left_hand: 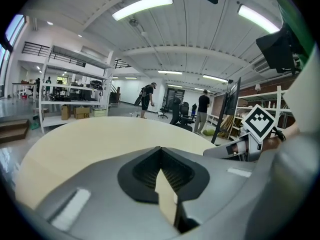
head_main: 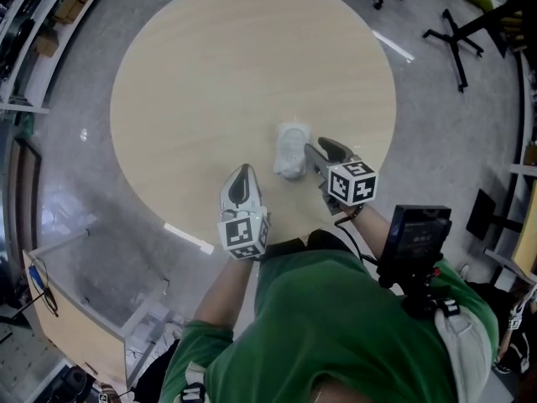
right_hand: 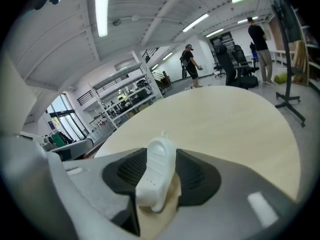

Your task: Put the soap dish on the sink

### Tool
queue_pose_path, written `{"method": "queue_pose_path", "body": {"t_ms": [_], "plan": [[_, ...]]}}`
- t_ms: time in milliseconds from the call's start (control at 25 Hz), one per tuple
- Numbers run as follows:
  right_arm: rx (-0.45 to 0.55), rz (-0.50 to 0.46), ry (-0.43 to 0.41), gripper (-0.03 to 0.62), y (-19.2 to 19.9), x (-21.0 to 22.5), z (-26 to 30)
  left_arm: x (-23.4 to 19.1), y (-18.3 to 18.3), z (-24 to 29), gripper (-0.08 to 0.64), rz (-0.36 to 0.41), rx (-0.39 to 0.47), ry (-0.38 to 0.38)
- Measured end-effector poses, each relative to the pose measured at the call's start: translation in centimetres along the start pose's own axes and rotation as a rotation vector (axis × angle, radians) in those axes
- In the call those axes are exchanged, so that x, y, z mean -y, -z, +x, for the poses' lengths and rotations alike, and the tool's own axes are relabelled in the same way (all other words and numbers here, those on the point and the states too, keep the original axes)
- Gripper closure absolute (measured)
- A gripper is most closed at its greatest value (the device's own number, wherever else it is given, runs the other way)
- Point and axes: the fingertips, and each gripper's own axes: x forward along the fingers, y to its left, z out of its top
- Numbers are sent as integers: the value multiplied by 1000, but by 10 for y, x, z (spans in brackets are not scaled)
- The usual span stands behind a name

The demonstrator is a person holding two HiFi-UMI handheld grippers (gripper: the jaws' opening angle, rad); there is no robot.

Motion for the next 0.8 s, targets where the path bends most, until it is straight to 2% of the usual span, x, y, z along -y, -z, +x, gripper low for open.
{"method": "queue_pose_path", "body": {"t_ms": [200, 400, 600, 800], "plan": [[150, -123, -17, 426, -31, -25, -45, 23, -23, -23, 554, 41, 61, 6], [289, -209, -94, 446, -51, -49, -94, 47, -40, -42, 554, 92, 122, -21], [327, -235, -143, 506, -53, -65, -135, 70, -59, -64, 554, 137, 181, -74], [373, -268, -173, 562, -47, -78, -176, 102, -68, -91, 554, 161, 233, -72]]}}
